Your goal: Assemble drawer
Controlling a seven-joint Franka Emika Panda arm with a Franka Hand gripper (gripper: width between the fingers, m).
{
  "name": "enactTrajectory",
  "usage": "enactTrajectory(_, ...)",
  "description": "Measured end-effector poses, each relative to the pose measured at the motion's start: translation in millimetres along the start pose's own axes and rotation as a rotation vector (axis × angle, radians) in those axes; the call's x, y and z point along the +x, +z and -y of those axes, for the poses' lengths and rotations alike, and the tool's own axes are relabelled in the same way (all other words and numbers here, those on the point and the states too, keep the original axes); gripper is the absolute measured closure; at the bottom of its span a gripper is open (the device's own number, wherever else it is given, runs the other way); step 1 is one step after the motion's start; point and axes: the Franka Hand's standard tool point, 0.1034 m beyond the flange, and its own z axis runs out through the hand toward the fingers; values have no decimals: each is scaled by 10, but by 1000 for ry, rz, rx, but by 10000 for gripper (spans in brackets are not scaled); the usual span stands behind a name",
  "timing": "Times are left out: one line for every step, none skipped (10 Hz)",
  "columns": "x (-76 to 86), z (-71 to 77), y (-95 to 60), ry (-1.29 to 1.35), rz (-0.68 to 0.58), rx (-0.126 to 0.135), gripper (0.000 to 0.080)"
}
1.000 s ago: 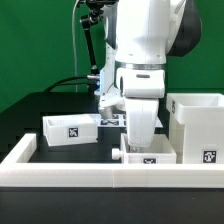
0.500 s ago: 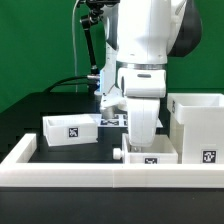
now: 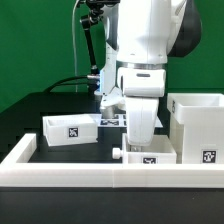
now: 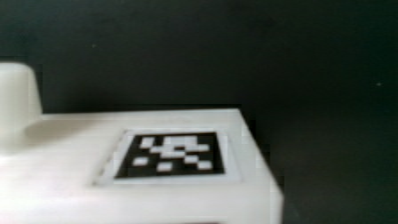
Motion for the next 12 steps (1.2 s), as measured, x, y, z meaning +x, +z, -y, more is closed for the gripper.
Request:
enactTrajectory(-9, 8, 7, 1, 0, 3, 758)
enactTrajectory(-11, 9, 9, 2, 0, 4, 758)
enactTrajectory(-14, 10, 12, 2, 0, 4, 758)
enactTrajectory(-11, 8, 6, 2, 0, 4, 758)
enactTrajectory(3, -1, -25, -1, 0, 6, 758)
enactTrajectory(25, -4, -43, -2, -1, 6, 758)
enactTrajectory(66, -1, -49, -3, -2, 6, 758)
enactTrajectory(94, 4, -49, -7, -3, 6, 758)
enactTrajectory(105, 7, -47, -9, -3, 7, 758)
enactTrajectory(112, 30, -28, -10, -2, 16, 758)
enactTrajectory(118, 36, -20, -9, -2, 18, 758)
enactTrajectory(114, 34, -19, -6, -2, 16, 758)
